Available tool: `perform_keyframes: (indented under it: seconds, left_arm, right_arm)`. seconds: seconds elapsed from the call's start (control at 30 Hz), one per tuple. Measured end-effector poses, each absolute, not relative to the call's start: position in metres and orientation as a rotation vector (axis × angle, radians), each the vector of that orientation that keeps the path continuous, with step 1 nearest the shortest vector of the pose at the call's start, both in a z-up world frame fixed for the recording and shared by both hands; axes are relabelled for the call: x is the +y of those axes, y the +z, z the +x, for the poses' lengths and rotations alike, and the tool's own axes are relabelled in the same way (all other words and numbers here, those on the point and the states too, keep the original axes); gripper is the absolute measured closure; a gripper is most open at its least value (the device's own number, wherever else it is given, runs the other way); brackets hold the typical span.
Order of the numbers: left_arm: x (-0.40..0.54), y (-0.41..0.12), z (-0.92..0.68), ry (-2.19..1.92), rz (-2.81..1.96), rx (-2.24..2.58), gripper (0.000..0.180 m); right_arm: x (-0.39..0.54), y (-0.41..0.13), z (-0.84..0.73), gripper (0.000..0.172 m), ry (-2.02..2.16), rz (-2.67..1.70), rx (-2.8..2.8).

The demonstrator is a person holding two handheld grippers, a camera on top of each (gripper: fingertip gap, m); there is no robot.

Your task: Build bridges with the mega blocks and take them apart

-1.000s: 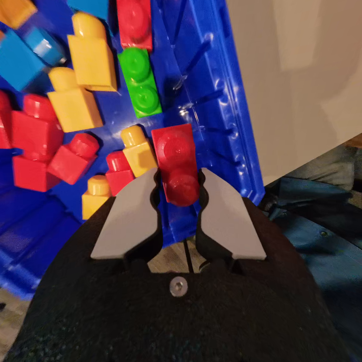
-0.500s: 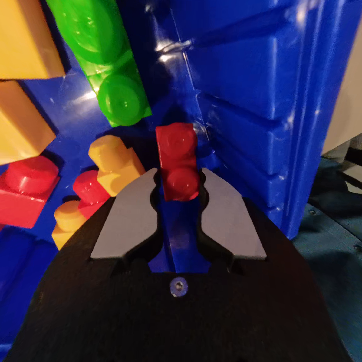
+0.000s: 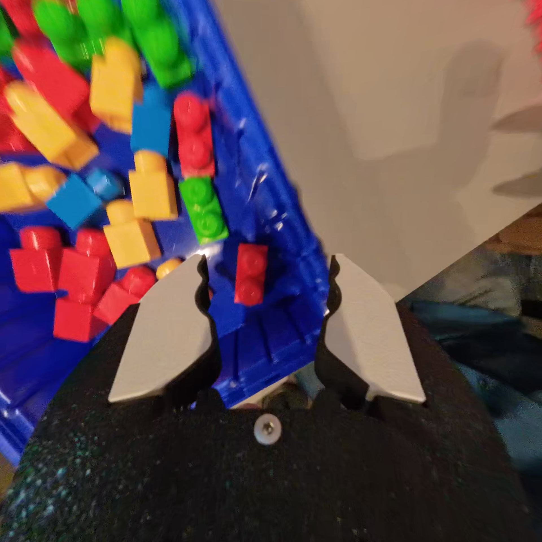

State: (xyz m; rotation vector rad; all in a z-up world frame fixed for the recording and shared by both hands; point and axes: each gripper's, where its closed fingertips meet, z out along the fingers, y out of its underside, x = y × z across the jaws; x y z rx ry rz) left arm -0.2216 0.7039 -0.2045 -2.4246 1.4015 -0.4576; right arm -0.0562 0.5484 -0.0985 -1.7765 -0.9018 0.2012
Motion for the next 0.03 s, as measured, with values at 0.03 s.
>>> perform_keyframes:
  seconds: [0.03]
  left_arm:
    - [0.6986,-0.1887,-0.2095,-0.516,-2.33,1.39,0.103]
  right_arm:
    - [0.555,-0.0996,-0.0556,0.109,0.192,-1.779,-0.869]
